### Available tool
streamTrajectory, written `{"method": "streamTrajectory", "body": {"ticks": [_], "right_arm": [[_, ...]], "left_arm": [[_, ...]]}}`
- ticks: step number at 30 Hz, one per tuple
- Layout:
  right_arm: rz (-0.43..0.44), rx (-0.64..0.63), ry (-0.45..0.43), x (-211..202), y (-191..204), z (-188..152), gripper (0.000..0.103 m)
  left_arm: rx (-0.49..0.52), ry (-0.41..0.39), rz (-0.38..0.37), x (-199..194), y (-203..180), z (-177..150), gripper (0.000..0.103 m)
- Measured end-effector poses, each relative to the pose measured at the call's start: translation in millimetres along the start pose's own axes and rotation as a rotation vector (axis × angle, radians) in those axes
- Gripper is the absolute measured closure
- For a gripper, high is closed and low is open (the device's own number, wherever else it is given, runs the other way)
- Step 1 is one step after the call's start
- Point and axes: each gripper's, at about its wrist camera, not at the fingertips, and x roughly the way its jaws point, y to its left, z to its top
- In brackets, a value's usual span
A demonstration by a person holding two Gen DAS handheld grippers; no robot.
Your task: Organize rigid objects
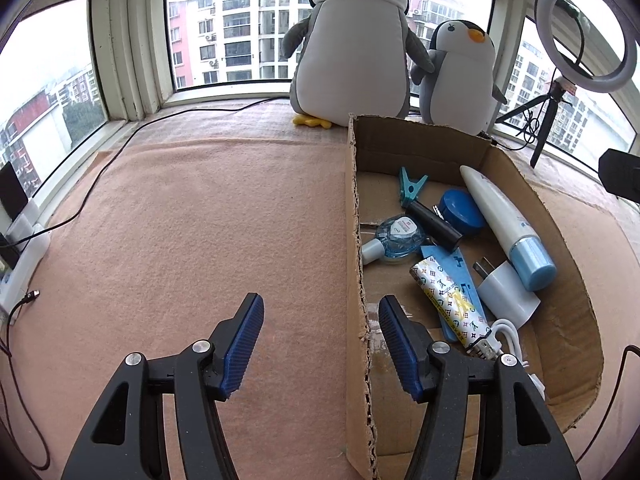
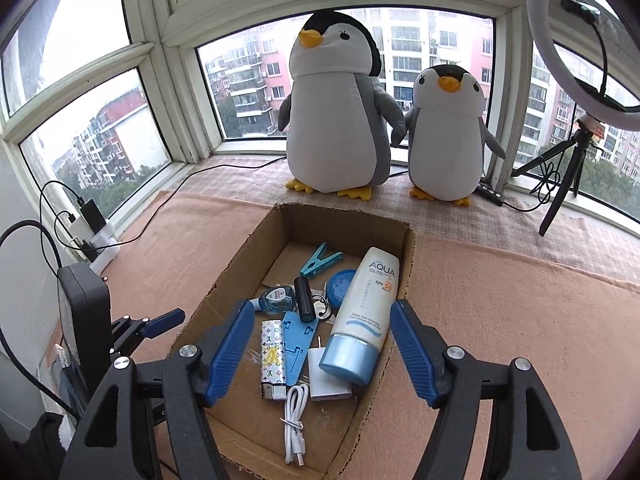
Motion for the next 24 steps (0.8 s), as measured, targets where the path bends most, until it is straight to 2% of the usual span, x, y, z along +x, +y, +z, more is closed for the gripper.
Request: {"method": "streamTrajectory", "body": {"ticks": [3, 11, 24], "right_arm": [[-0.017, 0.028, -0.032, -15.1, -5.7, -6.1, 0.035], [-0.093, 0.108, -0.113, -48.5, -21.8, -24.4, 0.023], [-0.198, 0.152, -0.190, -80.3, -21.7, -51.0, 0.021]], "left_arm": [[0.011, -0.031, 0.005, -13.9, -1.8, 3.5, 0.037], [0.027, -0.116, -0.005, -60.7, -9.3, 10.6, 0.029], [0.054, -0.242, -0.017, -129.7, -30.7, 14.7, 0.014]]}}
